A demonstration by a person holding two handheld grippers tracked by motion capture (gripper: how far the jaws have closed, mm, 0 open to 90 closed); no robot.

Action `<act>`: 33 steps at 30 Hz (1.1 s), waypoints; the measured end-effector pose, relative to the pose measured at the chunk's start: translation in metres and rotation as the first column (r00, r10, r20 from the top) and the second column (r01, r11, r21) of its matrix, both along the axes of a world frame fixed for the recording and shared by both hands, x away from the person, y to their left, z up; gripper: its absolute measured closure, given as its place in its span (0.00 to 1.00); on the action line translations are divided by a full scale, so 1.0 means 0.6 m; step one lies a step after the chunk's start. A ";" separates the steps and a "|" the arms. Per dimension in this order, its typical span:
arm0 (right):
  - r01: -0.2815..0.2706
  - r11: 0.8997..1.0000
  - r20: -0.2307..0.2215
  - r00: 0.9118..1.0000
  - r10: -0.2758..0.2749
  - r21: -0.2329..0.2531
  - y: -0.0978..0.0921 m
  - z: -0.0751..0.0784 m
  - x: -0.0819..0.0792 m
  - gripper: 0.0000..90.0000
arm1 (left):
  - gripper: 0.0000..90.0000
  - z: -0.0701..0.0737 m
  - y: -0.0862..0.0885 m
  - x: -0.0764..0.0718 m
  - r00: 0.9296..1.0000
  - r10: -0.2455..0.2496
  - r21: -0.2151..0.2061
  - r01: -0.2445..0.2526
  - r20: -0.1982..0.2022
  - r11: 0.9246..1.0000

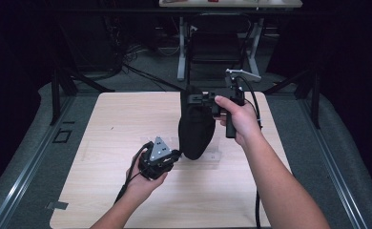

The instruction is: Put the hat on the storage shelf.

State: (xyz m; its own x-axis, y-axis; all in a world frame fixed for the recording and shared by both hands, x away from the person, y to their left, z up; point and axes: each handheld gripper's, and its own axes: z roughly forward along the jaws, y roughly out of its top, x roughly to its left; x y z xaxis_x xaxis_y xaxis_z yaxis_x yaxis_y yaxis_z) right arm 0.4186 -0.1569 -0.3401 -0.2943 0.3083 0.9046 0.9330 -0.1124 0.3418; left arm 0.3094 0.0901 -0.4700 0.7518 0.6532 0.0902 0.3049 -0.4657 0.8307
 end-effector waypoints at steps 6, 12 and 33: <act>0.005 1.000 0.034 0.999 -0.005 -0.006 -0.008 0.013 -0.009 0.89 | 0.90 -0.001 0.003 0.000 1.000 -0.005 0.005 0.005 0.010 1.000; 0.015 1.000 0.048 0.999 -0.015 -0.004 -0.030 0.021 -0.016 0.89 | 0.93 -0.003 0.014 0.000 1.000 0.012 0.015 -0.012 0.017 1.000; 0.080 0.996 0.059 0.995 -0.078 -0.034 -0.082 0.021 -0.029 0.88 | 0.92 -0.066 0.061 0.004 0.997 0.069 0.007 -0.069 -0.045 0.998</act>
State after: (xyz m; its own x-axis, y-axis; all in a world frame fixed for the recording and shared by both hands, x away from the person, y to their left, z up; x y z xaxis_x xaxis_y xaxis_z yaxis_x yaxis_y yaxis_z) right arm 0.4012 -0.2058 -0.3275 -0.3195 0.3646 0.8747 0.9002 -0.1715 0.4003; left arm 0.3117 0.1270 -0.5096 0.7085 0.7031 0.0603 0.3739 -0.4466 0.8129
